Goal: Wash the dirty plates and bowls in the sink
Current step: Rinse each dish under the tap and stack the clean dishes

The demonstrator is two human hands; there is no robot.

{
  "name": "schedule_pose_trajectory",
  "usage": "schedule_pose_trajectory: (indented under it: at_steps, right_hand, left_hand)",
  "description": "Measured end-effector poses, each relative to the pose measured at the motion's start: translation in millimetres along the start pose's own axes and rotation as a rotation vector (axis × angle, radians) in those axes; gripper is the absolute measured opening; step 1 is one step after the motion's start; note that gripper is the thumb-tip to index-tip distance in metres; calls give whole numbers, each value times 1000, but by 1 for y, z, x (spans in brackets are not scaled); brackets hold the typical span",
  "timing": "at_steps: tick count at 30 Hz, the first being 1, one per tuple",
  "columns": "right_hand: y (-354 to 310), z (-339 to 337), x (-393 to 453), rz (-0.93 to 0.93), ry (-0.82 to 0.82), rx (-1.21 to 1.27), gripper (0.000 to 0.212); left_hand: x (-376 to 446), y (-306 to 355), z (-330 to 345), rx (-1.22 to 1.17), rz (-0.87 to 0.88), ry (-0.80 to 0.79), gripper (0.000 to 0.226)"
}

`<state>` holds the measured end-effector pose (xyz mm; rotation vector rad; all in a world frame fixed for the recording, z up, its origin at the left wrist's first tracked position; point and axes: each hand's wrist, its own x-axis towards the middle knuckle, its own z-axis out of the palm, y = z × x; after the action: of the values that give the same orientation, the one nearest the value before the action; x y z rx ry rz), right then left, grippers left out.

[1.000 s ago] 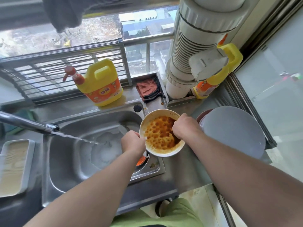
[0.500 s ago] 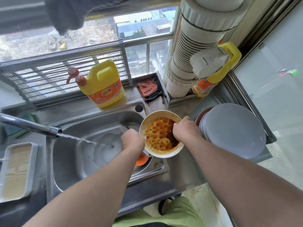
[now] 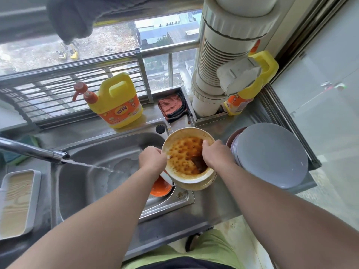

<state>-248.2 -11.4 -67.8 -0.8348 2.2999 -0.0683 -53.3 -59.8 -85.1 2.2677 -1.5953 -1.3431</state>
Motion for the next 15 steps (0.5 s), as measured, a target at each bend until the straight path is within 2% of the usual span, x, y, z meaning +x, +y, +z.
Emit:
schedule_pose_trajectory:
  at_steps: [5,10,15]
  right_hand:
    - [-10,-11,-8,-186,19,50,55]
    - [-34,11,-29,-331,46,62,47]
    - [-60,52,-53,-378,-38,79,47]
  left_hand:
    - [-3,-25,-22,-311,-43,33,13]
    - [0,-63,-55,-414,-64,33,24]
    - [5,-109,-91,-535,-115,129,32]
